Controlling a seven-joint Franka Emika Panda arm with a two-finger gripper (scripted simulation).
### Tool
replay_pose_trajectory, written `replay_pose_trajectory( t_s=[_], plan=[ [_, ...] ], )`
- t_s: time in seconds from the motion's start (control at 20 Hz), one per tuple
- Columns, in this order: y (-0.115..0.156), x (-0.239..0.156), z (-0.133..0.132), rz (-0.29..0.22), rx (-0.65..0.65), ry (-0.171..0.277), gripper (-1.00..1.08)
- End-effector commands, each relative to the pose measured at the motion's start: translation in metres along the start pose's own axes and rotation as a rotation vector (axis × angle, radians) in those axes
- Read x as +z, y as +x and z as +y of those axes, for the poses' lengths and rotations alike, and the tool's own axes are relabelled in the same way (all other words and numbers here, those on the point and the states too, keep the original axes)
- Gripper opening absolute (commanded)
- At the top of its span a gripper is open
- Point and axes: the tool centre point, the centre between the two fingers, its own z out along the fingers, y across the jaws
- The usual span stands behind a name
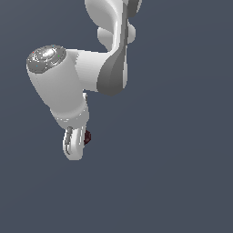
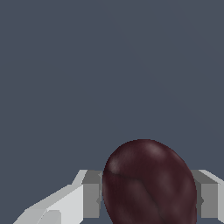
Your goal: Pick up the object and move it to a goal position.
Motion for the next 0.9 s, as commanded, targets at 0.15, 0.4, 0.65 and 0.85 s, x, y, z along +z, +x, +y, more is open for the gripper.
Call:
replay_pose_trajectory(
  t_s=[0.15, 0.4, 0.65, 0.85],
  plan=[
    [0.013, -0.039, -0.007, 0.000, -0.001, 0.000, -1.00],
    [0.019, -0.059, -0.012, -0.001, -0.002, 0.000, -1.00],
    [0.023, -0.068, -0.014, -0.001, -0.002, 0.000, -1.00],
    [0.023, -0.069, -0.015, -0.002, -0.002, 0.000, -1.00]
  ],
)
